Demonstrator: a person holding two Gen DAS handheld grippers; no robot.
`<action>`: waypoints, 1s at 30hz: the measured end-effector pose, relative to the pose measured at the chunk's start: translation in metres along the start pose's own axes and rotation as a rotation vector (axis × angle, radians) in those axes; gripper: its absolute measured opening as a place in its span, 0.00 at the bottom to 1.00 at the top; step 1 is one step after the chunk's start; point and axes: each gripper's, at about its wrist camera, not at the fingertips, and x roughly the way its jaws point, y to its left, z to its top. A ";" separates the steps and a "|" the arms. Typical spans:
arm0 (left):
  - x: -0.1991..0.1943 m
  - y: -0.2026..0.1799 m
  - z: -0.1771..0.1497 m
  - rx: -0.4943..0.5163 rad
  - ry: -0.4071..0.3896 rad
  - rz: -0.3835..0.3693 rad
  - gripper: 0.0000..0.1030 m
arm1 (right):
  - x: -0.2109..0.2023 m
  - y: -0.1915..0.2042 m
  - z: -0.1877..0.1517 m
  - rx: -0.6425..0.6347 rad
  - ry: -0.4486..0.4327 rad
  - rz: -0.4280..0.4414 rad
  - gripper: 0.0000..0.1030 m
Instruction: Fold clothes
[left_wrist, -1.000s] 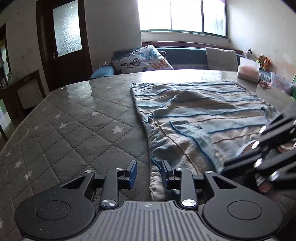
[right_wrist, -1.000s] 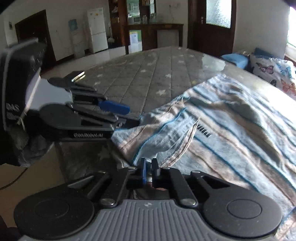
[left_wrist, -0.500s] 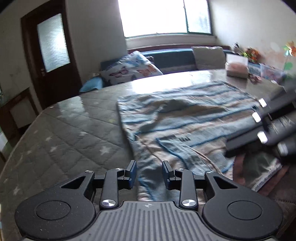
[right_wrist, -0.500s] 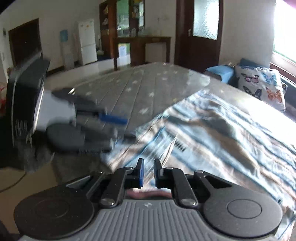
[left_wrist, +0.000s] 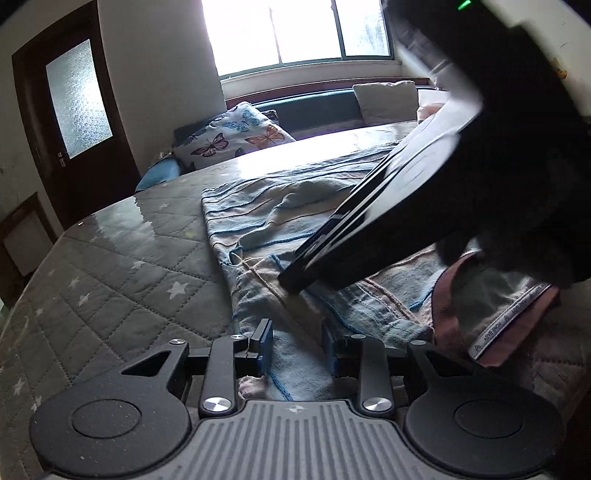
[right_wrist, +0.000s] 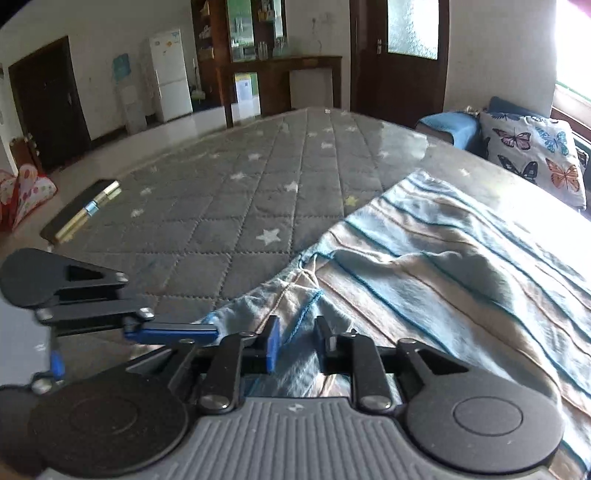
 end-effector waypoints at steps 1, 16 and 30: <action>0.000 0.001 0.000 -0.002 0.001 -0.001 0.31 | 0.004 0.000 0.000 -0.003 0.003 -0.002 0.25; -0.018 -0.006 -0.006 0.065 0.015 0.006 0.47 | -0.043 0.013 -0.040 -0.161 0.021 -0.010 0.50; -0.051 -0.027 -0.017 0.246 0.002 -0.054 0.55 | -0.168 -0.028 -0.131 -0.055 0.075 -0.188 0.73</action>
